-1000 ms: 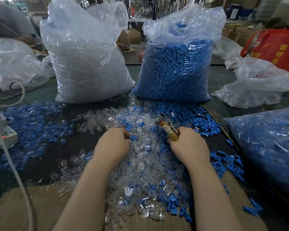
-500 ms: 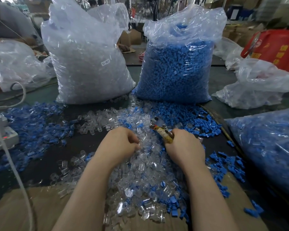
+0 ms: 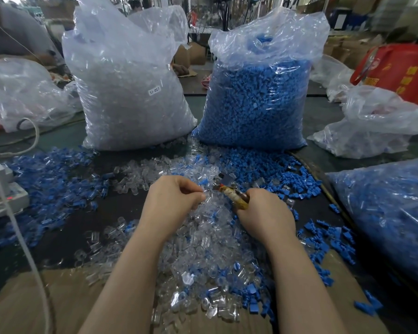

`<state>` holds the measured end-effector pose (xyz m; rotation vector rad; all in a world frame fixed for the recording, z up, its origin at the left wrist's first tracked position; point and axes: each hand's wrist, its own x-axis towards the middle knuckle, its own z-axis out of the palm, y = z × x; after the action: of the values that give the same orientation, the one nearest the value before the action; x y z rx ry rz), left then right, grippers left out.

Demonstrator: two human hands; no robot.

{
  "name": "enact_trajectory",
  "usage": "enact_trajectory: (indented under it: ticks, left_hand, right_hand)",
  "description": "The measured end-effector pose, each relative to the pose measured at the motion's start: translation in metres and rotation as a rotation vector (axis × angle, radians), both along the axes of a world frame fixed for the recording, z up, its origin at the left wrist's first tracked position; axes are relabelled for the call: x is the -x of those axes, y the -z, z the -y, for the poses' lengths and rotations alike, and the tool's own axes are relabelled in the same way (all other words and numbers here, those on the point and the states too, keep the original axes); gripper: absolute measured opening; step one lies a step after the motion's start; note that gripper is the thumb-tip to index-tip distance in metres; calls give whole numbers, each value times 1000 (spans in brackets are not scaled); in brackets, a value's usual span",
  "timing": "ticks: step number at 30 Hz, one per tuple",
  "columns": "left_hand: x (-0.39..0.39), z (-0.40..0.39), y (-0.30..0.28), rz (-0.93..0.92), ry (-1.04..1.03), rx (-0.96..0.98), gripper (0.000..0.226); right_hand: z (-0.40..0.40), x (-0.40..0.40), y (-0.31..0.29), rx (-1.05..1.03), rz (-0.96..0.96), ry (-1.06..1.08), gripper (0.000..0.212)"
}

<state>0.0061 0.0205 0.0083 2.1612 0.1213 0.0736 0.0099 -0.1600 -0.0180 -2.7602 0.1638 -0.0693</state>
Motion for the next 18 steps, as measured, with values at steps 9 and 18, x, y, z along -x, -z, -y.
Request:
enact_trajectory:
  ticks: [9, 18]
  left_hand:
    - [-2, 3, 4, -35, 7, 133, 10]
    - [-1, 4, -1, -51, -3, 438, 4]
  right_hand:
    - [-2, 0, 1, 8, 17, 24, 16]
    - [5, -2, -1, -246, 101, 105, 26]
